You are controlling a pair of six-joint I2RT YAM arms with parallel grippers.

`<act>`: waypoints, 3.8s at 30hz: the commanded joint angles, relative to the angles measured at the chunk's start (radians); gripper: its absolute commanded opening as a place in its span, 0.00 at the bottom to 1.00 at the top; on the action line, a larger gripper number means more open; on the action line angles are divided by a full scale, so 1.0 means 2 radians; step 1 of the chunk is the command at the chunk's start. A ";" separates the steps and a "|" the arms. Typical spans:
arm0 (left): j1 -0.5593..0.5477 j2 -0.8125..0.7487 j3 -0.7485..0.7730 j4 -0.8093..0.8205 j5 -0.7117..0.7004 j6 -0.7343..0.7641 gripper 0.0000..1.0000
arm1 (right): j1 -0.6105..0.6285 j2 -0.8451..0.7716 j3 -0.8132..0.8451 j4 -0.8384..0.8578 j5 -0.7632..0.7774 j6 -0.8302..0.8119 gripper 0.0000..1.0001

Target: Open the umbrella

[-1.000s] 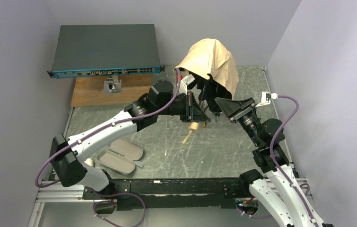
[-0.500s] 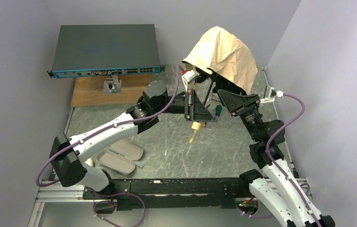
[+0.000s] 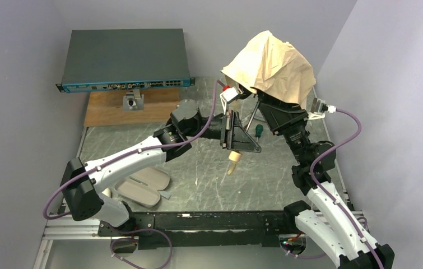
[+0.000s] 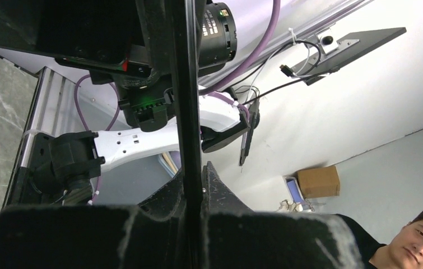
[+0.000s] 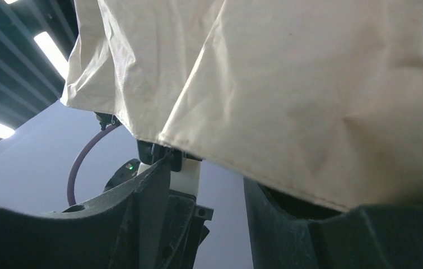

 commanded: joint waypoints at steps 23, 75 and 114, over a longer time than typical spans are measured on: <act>-0.015 -0.001 -0.006 0.115 0.004 0.007 0.00 | 0.001 0.017 0.049 0.058 -0.086 -0.003 0.53; -0.071 0.037 0.084 -0.315 -0.284 0.246 0.44 | 0.007 0.014 0.188 -0.487 0.034 -0.157 0.00; -0.071 0.036 0.033 -0.199 -0.180 0.178 0.00 | 0.006 -0.045 0.144 -0.439 0.052 -0.160 0.00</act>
